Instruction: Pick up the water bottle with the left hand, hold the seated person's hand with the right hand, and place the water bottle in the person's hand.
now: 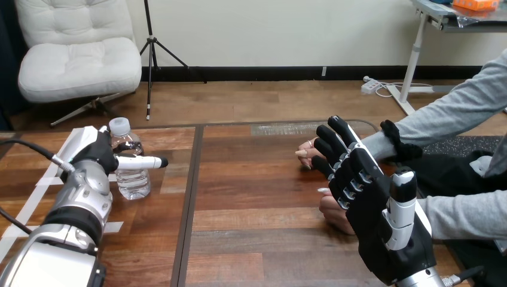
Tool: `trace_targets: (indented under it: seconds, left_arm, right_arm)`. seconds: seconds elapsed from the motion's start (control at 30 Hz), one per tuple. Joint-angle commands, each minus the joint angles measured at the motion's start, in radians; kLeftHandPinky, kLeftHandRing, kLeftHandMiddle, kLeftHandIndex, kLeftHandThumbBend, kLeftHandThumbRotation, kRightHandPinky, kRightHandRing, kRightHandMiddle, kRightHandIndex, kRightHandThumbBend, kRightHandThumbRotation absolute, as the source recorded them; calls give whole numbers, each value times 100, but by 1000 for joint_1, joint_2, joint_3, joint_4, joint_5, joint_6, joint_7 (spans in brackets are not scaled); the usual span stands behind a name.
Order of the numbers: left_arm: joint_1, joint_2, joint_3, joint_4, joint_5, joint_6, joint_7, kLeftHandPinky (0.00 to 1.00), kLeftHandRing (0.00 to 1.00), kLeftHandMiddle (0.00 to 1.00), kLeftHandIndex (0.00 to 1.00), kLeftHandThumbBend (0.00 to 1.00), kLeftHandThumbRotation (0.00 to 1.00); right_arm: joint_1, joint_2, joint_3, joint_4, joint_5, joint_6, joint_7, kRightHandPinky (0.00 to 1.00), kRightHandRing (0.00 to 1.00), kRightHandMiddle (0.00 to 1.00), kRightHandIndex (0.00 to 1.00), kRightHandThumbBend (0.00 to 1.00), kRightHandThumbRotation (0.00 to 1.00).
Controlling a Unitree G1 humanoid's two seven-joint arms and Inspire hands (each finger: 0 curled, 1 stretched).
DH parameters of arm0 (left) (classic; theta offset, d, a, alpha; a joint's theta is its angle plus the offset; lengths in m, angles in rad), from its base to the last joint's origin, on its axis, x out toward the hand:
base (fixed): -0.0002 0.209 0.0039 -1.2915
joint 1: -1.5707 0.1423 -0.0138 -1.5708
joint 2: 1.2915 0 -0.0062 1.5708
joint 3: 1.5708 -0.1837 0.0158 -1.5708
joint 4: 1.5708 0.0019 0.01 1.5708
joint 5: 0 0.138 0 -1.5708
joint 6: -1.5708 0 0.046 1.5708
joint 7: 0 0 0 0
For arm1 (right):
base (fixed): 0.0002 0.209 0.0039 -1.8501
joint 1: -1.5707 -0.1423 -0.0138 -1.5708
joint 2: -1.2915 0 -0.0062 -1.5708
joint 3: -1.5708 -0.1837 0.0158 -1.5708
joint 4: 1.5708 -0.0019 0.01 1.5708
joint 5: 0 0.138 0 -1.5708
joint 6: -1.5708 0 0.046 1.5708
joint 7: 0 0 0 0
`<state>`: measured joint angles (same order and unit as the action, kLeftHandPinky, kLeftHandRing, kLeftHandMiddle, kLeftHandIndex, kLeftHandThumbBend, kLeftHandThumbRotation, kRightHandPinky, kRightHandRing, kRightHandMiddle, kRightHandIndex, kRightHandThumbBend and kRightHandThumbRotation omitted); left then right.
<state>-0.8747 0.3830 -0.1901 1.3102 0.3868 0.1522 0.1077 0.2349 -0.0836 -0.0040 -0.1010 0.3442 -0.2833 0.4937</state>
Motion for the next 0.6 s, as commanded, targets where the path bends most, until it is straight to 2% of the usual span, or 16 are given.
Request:
trace_targets:
  seconds: [0.0, 0.13, 0.37, 0.57]
  left_arm:
    - [-85, 9, -13, -12, 16, 6, 0, 86, 88, 91, 92, 100, 38]
    - [-86, 7, -10, -12, 14, 11, 3, 75, 83, 88, 89, 100, 34]
    - [-90, 2, -7, -17, 11, 24, 13, 60, 78, 86, 88, 99, 26]
    - [-87, 2, 14, -16, -7, 15, 22, 58, 78, 87, 89, 98, 18]
  right_arm:
    - [-30, 2, 2, -39, 4, -17, -4, 100, 99, 97, 98, 97, 100]
    - [-30, 1, 2, -37, 5, -17, -3, 100, 99, 96, 98, 97, 100]
    - [-29, 0, 2, -40, 6, -15, -2, 100, 98, 96, 98, 97, 100]
    - [-27, -2, 3, -45, 7, -12, -1, 100, 99, 97, 98, 97, 100]
